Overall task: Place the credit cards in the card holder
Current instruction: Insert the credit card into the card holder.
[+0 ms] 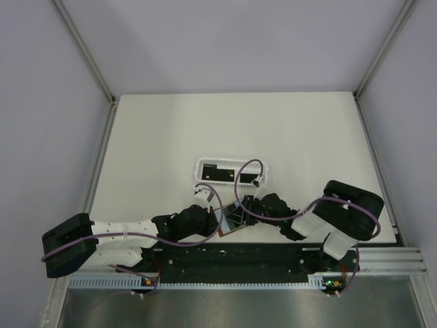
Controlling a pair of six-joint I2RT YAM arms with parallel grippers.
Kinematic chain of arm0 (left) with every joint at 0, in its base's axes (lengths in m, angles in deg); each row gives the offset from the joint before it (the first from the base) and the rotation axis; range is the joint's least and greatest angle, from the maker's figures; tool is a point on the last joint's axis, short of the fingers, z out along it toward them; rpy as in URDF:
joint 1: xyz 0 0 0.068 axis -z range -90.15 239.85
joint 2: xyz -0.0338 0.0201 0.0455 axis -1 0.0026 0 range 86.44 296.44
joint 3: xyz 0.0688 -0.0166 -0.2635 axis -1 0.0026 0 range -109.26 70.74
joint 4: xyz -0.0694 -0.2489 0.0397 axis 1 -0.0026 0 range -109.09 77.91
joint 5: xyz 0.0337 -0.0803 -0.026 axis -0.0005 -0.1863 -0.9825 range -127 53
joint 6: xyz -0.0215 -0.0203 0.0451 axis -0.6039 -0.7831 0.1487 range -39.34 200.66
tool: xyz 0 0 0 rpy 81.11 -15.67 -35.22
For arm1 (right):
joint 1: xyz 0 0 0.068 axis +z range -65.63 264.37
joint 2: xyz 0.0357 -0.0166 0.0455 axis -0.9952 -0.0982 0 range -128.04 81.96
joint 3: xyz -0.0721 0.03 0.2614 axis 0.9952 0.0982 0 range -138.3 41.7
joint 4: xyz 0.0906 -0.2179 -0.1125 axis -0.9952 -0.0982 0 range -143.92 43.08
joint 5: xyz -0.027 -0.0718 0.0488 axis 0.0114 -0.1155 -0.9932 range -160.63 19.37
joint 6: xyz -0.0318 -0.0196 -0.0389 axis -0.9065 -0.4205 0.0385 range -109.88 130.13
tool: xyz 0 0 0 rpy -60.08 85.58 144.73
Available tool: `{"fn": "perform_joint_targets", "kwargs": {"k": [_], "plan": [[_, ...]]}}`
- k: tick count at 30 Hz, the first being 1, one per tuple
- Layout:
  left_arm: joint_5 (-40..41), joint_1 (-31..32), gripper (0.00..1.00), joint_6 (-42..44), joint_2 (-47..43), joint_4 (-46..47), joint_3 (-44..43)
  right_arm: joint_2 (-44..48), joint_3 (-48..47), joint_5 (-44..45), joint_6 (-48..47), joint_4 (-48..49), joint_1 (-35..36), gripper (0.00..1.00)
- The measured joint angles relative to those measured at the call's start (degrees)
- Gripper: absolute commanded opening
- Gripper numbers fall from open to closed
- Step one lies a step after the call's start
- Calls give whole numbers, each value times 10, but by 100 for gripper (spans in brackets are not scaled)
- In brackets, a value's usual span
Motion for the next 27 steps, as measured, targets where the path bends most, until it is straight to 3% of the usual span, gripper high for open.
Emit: {"fn": "perform_joint_targets", "kwargs": {"k": [14, 22, 27], "plan": [[3, 0, 0, 0, 0, 0, 0, 128, -91, 55, -113, -316, 9, 46], [7, 0, 0, 0, 0, 0, 0, 153, -101, 92, -135, -374, 9, 47], [7, 0, 0, -1, -1, 2, 2, 153, -104, 97, -140, -381, 9, 40]]}}
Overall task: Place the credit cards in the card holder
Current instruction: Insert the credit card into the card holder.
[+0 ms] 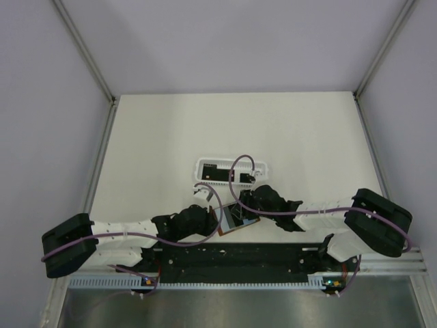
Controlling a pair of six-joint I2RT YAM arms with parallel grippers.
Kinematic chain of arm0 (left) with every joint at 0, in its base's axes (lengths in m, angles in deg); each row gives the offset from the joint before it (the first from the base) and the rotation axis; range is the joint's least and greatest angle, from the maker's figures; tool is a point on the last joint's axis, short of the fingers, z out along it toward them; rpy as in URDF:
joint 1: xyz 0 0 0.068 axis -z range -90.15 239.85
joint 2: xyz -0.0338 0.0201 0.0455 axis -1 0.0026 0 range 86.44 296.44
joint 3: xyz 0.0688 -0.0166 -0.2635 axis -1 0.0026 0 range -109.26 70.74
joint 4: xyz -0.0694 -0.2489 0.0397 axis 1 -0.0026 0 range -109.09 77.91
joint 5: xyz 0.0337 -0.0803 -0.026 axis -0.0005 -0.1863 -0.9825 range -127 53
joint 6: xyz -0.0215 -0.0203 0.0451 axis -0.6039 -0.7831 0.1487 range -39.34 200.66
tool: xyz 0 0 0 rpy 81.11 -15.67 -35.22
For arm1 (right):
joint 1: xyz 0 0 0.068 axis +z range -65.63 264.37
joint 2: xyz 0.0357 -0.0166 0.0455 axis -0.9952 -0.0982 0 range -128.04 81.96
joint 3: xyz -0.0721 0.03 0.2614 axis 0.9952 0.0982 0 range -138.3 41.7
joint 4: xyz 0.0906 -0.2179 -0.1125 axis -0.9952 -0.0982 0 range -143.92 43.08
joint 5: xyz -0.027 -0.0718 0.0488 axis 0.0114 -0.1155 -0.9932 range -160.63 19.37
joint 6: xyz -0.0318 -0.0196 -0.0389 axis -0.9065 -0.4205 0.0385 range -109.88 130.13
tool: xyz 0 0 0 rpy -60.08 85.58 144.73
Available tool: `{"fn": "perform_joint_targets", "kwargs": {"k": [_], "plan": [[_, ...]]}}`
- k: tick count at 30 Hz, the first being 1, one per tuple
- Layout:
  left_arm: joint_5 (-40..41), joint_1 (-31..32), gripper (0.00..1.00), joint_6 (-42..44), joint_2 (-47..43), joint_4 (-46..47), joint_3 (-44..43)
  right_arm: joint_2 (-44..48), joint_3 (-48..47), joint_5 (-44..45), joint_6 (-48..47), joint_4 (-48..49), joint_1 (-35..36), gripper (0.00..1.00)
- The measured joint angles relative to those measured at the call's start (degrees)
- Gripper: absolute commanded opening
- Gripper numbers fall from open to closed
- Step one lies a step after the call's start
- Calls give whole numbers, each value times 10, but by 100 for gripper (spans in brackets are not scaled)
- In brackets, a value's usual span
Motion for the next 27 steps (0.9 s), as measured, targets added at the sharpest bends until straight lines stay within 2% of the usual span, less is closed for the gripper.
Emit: {"fn": "perform_joint_targets", "kwargs": {"k": [9, 16, 23, 27], "plan": [[3, 0, 0, -1, -4, -1, 2, -16, -6, 0, -1, 3, 0, 33], [3, 0, 0, -1, -4, -1, 2, -26, -7, -3, -6, 11, 0, 19], [3, 0, 0, -1, -4, -1, 2, -37, -7, -22, -5, 29, 0, 12], [3, 0, 0, -1, -4, -2, 2, -42, -7, -30, -5, 35, 0, 12]]}}
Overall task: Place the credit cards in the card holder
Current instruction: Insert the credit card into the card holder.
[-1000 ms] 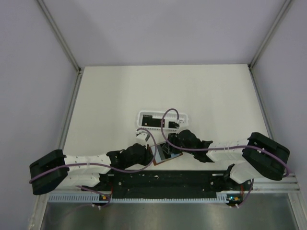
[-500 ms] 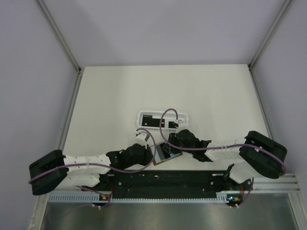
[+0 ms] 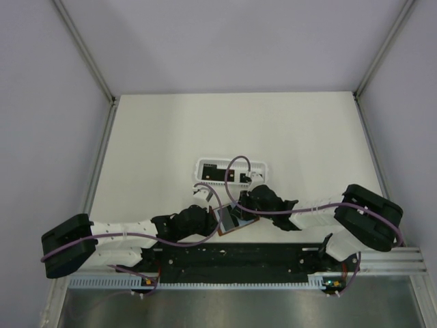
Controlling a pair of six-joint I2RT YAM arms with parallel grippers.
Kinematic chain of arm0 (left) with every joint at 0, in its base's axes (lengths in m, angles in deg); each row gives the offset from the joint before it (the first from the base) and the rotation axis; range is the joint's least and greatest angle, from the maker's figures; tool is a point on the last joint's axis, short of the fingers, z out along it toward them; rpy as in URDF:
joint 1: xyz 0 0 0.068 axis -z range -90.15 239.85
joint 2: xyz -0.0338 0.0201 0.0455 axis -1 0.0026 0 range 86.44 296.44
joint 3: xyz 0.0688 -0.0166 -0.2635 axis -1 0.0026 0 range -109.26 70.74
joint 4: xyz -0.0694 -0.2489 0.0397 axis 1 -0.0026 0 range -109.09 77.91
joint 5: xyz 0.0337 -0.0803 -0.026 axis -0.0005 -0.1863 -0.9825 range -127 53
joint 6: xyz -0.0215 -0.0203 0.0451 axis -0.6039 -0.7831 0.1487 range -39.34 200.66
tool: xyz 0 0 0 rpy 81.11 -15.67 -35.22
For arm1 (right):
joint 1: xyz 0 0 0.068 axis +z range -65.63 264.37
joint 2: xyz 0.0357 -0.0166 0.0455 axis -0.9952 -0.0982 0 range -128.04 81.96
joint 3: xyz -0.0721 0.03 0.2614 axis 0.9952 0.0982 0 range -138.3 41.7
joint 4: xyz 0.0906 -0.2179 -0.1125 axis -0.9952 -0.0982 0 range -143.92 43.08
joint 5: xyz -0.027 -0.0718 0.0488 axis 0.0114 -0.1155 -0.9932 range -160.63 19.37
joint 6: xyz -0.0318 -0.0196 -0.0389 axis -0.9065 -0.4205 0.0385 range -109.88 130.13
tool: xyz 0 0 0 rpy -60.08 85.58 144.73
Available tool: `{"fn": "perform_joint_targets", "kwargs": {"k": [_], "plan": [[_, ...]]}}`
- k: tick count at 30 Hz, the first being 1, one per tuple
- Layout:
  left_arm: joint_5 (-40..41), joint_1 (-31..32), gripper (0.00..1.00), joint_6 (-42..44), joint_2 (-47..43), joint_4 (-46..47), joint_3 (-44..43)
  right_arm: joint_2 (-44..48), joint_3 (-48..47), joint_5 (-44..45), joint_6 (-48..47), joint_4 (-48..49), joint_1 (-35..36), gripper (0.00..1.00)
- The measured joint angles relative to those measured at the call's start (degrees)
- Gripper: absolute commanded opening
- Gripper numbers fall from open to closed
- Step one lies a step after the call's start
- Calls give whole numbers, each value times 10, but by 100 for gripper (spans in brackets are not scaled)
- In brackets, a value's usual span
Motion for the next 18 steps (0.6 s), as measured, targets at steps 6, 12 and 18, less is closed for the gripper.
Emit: {"fn": "perform_joint_targets", "kwargs": {"k": [6, 12, 18], "plan": [[0, 0, 0, 0, 0, 0, 0, -15, 0, -12, 5, 15, 8, 13], [0, 0, 0, 0, 0, 0, 0, -23, -1, -14, 10, 28, 12, 19], [0, 0, 0, 0, 0, 0, 0, -26, -4, -17, 11, 31, 14, 23]]}}
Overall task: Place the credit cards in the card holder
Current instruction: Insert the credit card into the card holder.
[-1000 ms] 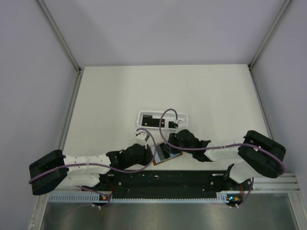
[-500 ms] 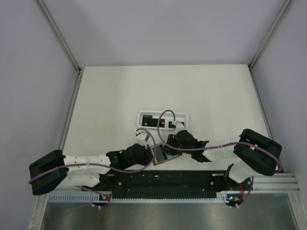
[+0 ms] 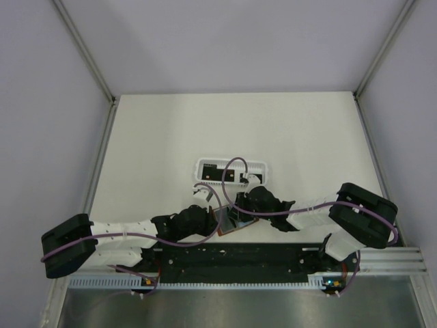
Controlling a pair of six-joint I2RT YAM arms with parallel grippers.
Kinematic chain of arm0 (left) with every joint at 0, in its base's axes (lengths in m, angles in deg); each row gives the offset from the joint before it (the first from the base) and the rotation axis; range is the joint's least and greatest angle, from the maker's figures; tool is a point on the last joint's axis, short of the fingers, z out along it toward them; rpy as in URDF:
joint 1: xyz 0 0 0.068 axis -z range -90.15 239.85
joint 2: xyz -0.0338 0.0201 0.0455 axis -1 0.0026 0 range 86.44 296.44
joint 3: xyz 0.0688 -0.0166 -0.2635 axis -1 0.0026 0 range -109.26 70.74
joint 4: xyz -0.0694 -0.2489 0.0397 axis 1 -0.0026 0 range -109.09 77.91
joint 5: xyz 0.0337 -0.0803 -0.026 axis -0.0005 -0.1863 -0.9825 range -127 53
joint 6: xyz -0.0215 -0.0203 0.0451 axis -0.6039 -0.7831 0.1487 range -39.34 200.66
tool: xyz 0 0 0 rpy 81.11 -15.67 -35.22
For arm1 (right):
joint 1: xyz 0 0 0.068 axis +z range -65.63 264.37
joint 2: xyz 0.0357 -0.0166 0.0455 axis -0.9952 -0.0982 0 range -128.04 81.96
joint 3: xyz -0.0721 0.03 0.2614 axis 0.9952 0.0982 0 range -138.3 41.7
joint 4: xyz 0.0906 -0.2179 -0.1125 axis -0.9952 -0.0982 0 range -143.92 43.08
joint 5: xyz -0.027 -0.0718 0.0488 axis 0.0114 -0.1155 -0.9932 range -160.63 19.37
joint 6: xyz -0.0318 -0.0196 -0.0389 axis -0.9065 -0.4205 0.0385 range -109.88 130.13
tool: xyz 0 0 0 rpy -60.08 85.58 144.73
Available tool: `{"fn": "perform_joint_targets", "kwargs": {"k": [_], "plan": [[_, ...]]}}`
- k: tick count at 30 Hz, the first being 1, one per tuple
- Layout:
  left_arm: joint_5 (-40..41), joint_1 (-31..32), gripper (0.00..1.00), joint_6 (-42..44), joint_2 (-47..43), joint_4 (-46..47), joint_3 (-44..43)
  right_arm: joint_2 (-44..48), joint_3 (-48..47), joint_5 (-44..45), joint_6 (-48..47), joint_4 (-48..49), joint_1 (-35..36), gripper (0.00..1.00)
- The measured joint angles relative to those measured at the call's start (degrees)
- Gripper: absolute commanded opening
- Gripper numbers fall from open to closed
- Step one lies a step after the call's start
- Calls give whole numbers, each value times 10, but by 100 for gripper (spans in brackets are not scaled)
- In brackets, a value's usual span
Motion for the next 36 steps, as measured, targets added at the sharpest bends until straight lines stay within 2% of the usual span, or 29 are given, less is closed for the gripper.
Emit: {"fn": "perform_joint_targets", "kwargs": {"k": [5, 9, 14, 20, 24, 31, 36], "plan": [[0, 0, 0, 0, 0, 0, 0, 0, 0, -7, 2, 6, 0, 33], [0, 0, 0, 0, 0, 0, 0, -1, 1, -18, 11, 19, 0, 36], [0, 0, 0, 0, 0, 0, 0, -7, 2, -17, 21, 31, 0, 22], [0, 0, 0, 0, 0, 0, 0, -8, 6, -12, 21, 33, 0, 16], [0, 0, 1, 0, 0, -1, 0, -12, 6, -9, 21, 34, 0, 15], [0, 0, 23, -3, -5, -6, 0, -12, 6, -12, 21, 34, 0, 15], [-2, 0, 33, -3, -16, -15, 0, -12, 8, -18, 22, 35, 0, 13]]}}
